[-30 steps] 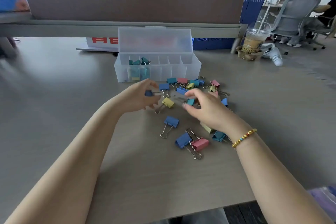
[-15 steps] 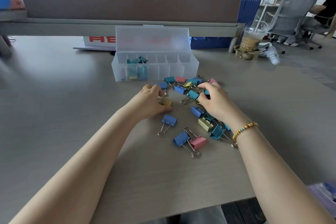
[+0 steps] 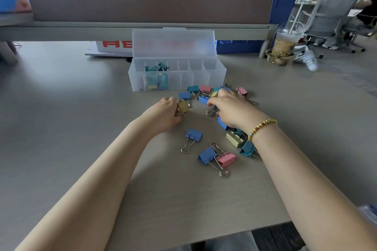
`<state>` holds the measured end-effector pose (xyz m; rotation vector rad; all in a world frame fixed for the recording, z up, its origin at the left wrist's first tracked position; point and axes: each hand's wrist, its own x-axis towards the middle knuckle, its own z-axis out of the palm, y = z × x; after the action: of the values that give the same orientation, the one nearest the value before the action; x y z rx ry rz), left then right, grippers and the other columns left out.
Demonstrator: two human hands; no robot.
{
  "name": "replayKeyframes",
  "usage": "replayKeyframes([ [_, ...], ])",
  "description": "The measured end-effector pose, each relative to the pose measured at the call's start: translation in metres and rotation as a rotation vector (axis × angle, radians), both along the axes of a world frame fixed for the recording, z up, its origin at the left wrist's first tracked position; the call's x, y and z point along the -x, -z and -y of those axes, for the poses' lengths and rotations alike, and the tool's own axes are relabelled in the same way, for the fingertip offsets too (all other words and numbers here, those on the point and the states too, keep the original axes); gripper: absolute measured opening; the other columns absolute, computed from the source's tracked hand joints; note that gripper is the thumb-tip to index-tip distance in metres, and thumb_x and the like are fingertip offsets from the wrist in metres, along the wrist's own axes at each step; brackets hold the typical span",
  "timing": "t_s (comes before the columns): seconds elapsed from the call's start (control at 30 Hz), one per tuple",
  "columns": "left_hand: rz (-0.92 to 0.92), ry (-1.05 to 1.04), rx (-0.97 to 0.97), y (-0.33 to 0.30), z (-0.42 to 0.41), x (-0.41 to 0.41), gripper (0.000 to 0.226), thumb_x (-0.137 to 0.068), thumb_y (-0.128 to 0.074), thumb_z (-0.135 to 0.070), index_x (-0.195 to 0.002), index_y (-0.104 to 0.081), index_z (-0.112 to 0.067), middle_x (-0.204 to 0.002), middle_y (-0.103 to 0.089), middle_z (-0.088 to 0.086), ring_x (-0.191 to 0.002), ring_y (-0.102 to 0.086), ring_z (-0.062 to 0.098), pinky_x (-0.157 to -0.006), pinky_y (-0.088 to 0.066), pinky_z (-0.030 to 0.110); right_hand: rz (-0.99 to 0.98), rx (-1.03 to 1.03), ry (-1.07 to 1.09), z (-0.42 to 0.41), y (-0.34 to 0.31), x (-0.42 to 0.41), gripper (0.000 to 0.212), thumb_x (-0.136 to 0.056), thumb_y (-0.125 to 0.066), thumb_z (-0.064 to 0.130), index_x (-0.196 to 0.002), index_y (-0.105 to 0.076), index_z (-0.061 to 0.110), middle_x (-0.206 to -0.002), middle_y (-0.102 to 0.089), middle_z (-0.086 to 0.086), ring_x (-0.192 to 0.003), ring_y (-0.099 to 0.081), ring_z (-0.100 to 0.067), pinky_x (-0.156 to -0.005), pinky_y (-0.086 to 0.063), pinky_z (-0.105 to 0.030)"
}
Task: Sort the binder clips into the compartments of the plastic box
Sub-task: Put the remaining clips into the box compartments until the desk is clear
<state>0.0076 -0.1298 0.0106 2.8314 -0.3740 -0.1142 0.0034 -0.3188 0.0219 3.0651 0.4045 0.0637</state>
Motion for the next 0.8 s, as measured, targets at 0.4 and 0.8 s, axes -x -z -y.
replayKeyframes([
  [0.4, 0.022, -0.103, 0.424, 0.008, -0.006, -0.016, 0.02, -0.096, -0.04, -0.022, -0.08, -0.041, -0.01, -0.08, -0.057, 0.009, -0.075, -0.05, 0.03, -0.06, -0.035, 0.031, -0.05, 0.207, -0.085, -0.035, -0.006, -0.009, 0.042, -0.086, -0.045, -0.008, -0.126, -0.044, 0.0, -0.131, -0.043, -0.016, -0.125, -0.041, -0.031, -0.103, -0.036, -0.039],
  [0.8, 0.186, -0.214, 0.589, -0.05, -0.03, -0.076, 0.026, -0.096, -0.037, -0.013, -0.109, -0.059, -0.013, -0.07, -0.064, -0.003, -0.051, -0.043, 0.01, -0.045, -0.032, 0.021, 0.101, -0.728, -0.043, -0.058, -0.055, -0.071, 0.016, -0.098, -0.043, 0.022, -0.093, -0.054, 0.011, -0.085, -0.057, -0.002, -0.076, -0.048, -0.015, -0.053, -0.031, -0.016],
])
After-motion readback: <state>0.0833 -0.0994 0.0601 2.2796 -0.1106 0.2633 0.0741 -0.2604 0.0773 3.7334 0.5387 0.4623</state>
